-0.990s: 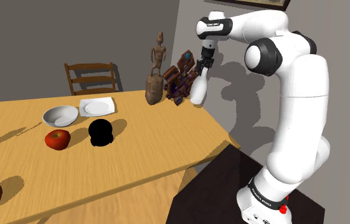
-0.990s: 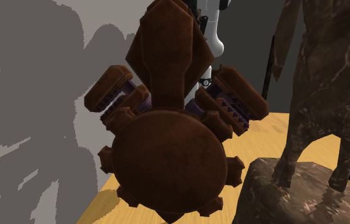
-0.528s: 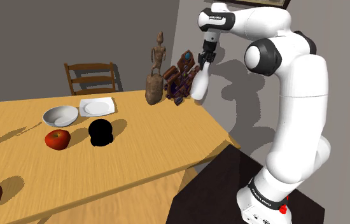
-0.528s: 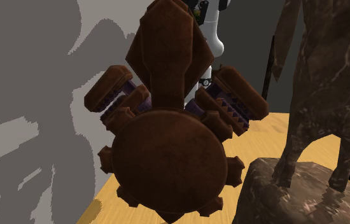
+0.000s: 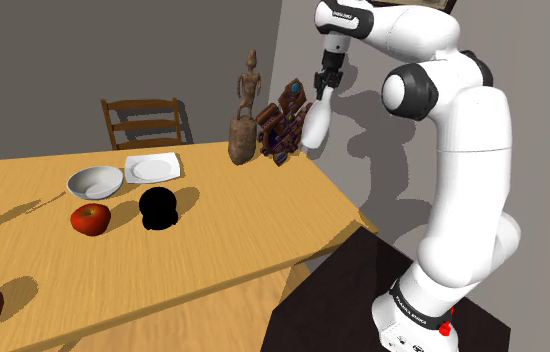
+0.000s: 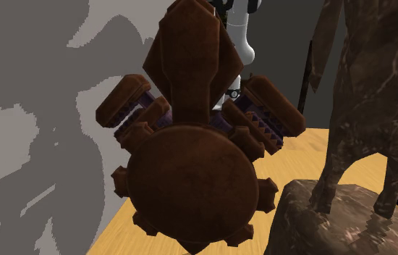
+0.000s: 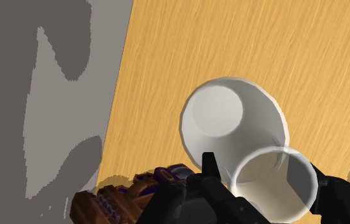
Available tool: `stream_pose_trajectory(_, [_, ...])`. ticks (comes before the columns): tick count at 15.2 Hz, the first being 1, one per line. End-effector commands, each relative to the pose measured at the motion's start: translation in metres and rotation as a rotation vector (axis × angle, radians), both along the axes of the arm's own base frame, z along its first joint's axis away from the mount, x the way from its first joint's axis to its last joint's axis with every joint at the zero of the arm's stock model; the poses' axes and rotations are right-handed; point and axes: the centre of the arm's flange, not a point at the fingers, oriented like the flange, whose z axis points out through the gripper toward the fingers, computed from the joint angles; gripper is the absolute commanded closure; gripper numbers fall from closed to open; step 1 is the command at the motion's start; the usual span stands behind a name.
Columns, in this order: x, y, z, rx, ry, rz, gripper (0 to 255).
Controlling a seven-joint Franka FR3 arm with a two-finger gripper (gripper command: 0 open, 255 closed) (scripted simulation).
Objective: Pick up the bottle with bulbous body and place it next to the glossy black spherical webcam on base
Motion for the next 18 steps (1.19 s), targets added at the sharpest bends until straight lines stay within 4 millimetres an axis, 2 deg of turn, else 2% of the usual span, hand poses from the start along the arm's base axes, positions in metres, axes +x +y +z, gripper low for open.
stream_pose_trajectory(1, [0.001, 0.0, 0.01, 0.0, 0.0, 0.0, 255])
stream_pose_trajectory(8, [0.001, 0.0, 0.044, 0.0, 0.0, 0.0, 255])
stream_pose_trajectory(18, [0.021, 0.128, 0.017, 0.0, 0.0, 0.0, 255])
